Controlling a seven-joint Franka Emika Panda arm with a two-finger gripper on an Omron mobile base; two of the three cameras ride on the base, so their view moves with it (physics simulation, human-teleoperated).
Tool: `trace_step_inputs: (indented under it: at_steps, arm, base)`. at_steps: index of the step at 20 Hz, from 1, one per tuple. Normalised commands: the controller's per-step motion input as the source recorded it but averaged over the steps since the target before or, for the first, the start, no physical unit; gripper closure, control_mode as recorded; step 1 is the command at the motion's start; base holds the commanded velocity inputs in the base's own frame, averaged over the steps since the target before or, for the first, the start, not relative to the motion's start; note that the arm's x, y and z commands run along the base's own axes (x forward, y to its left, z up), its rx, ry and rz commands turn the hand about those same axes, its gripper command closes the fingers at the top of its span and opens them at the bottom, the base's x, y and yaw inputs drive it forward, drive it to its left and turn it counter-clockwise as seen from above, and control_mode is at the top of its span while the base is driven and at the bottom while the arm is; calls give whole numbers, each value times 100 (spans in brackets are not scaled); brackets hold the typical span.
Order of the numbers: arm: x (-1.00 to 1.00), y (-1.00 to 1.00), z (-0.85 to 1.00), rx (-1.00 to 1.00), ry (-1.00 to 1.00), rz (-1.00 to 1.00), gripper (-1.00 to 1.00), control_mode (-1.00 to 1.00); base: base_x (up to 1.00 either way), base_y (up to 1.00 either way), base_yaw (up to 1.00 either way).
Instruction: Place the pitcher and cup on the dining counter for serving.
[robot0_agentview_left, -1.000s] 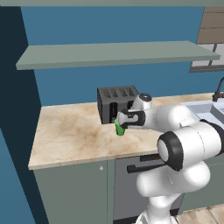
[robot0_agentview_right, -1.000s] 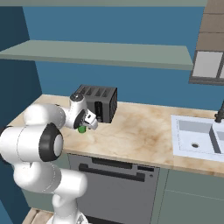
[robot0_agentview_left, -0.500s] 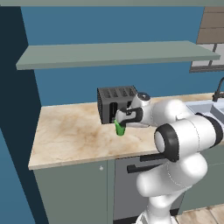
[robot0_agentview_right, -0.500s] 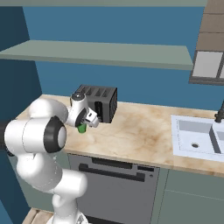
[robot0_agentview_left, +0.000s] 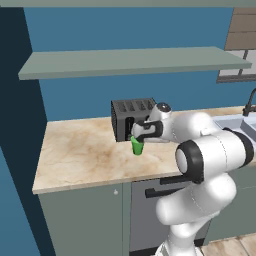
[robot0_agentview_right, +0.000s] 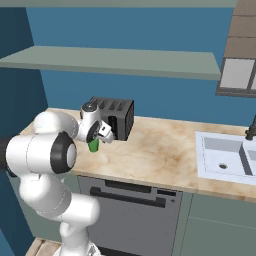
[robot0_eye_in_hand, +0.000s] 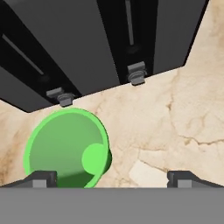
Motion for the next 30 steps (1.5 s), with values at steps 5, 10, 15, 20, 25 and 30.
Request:
trace_step_inputs:
  at_steps: [5, 10, 15, 20, 25, 30]
  arm:
    - [24, 0, -39, -2, 4, 0, -100, -100]
    - [15, 0, -42, -3, 6, 0, -100, -100]
    - [11, 0, -33, -1, 5, 0, -100, -100]
    - [6, 2, -17, 0, 4, 0, 100, -100]
    - [0, 2, 0, 0, 0, 0, 100, -100]
    - [0, 0, 0, 0, 0, 0, 100, -100]
  base:
    - [0, 0, 0]
    - [0, 0, 0]
    - [0, 0, 0]
    - [0, 0, 0]
    - [0, 0, 0]
    - [0, 0, 0]
